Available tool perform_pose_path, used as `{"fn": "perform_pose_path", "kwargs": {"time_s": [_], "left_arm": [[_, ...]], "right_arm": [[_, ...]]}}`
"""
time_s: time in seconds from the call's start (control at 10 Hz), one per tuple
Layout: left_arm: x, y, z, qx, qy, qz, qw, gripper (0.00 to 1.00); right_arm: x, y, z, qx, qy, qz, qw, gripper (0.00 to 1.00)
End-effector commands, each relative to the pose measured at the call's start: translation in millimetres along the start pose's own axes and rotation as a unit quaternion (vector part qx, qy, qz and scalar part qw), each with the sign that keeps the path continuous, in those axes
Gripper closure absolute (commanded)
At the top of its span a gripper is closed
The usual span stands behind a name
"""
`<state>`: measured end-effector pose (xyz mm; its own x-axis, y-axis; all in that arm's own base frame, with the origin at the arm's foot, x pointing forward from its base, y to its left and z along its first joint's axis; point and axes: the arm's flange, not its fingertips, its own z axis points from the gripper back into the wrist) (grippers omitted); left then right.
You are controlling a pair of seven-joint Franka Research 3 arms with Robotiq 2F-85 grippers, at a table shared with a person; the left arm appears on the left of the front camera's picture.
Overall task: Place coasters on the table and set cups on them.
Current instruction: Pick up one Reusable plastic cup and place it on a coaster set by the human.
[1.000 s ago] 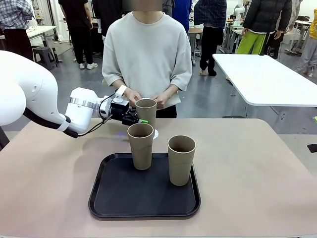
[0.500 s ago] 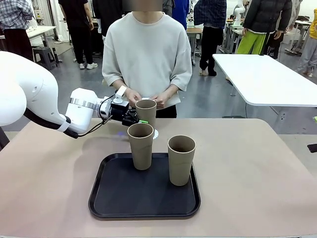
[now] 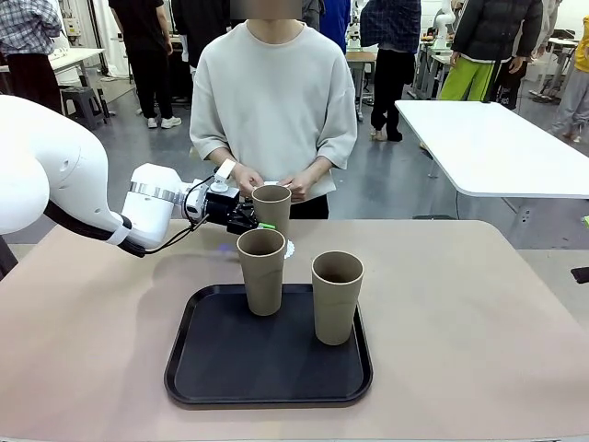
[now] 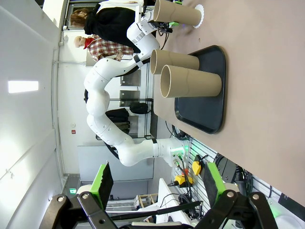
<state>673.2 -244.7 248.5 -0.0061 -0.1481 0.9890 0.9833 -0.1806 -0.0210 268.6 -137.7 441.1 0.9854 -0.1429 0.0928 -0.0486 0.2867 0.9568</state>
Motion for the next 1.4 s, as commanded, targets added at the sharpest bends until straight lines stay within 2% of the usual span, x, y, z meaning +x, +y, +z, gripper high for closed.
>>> {"fn": "perform_pose_path", "kwargs": {"time_s": [0.0,0.1,0.2,1.3], "left_arm": [[-0.7,0.9,-0.1,-0.011,0.003,0.001,1.000,0.13],[-1.4,-0.6,-0.6,-0.015,0.003,0.000,1.000,0.04],[-1.1,-0.9,0.3,-0.022,0.001,0.001,1.000,0.00],[-4.1,7.7,6.0,-0.022,0.005,0.019,1.000,0.00]], "right_arm": [[0.5,-0.1,-0.1,0.004,-0.002,0.000,1.000,0.00],[0.5,-0.1,-0.1,0.004,-0.002,0.000,1.000,0.00],[0.5,-0.1,-0.1,0.004,-0.002,0.000,1.000,0.00],[0.5,-0.1,-0.1,0.004,-0.002,0.000,1.000,0.00]]}}
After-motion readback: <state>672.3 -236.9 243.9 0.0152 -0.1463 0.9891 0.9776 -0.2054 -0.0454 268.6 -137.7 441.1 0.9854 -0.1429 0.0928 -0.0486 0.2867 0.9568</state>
